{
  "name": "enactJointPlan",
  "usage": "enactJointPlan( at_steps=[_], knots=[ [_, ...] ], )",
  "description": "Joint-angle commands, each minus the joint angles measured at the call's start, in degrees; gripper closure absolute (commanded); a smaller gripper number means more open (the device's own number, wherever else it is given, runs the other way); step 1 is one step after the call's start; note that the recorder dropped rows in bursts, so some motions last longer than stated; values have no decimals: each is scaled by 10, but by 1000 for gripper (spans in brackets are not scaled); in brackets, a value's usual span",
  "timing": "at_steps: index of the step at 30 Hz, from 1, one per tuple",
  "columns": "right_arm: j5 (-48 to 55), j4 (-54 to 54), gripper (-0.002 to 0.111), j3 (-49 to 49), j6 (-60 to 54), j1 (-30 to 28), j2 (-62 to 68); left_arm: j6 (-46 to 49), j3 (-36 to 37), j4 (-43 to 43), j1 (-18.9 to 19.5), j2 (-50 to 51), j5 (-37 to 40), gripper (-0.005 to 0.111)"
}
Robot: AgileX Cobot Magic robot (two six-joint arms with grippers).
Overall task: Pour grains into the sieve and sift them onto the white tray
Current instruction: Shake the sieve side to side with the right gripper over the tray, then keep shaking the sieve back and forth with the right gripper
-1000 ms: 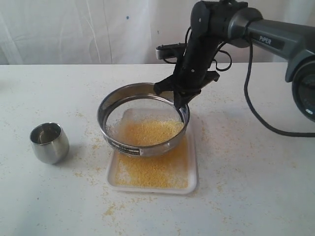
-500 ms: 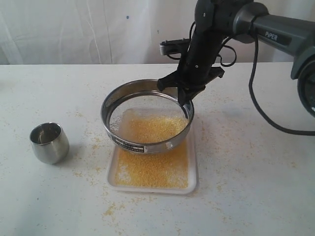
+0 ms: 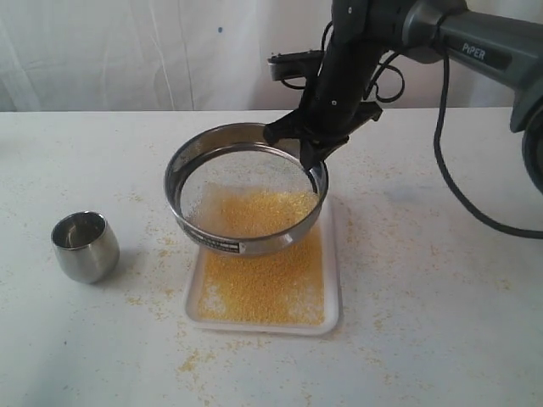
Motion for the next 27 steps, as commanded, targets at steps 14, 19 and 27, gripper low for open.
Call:
enactJointPlan(
  at_steps=[14,19,27],
  knots=[
    [-28,-111,108,-5,110,1,-15,2,2,-8,1,-3,-2,107],
    [14,39,108,-1,-176,6,-15,2,2,-8,1,-3,-2,107],
    [14,81,108,1,-195,4,-15,2,2,-8,1,-3,-2,107]
  ],
)
